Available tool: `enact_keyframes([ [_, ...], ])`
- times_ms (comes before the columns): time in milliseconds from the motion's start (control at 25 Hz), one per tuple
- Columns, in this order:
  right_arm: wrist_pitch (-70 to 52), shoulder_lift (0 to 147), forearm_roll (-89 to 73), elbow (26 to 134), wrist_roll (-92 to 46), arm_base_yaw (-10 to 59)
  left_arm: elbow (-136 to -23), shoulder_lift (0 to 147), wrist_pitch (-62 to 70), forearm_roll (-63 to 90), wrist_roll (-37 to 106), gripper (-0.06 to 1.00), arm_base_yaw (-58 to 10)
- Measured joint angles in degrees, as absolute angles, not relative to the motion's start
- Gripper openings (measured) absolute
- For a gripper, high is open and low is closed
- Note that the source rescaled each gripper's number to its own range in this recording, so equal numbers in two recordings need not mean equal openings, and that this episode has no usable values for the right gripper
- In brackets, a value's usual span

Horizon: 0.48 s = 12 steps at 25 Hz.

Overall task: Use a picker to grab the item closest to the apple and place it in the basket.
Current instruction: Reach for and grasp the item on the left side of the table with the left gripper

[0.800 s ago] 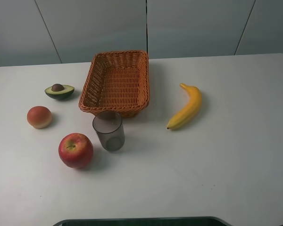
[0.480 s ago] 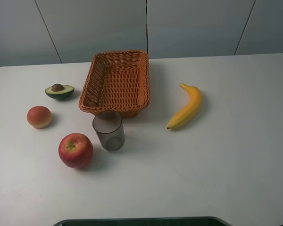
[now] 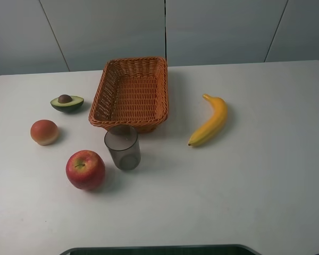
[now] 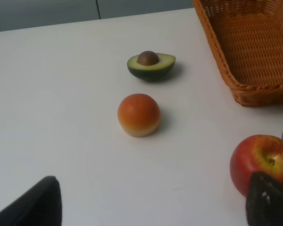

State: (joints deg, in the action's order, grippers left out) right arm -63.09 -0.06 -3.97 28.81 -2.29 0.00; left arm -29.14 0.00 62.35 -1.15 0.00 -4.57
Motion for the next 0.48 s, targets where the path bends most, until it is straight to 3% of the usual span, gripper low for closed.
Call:
enact_keyframes([
  [280, -63.1, -0.1, -4.0, 28.8, -2.3, 0.0, -30.9, 0.1, 61.2, 5.7, 5.9, 1.00, -4.6],
  [480, -63.1, -0.1, -4.0, 28.8, -2.3, 0.0, -32.9, 7.8, 61.7, 13.7, 13.6, 1.00, -4.6],
])
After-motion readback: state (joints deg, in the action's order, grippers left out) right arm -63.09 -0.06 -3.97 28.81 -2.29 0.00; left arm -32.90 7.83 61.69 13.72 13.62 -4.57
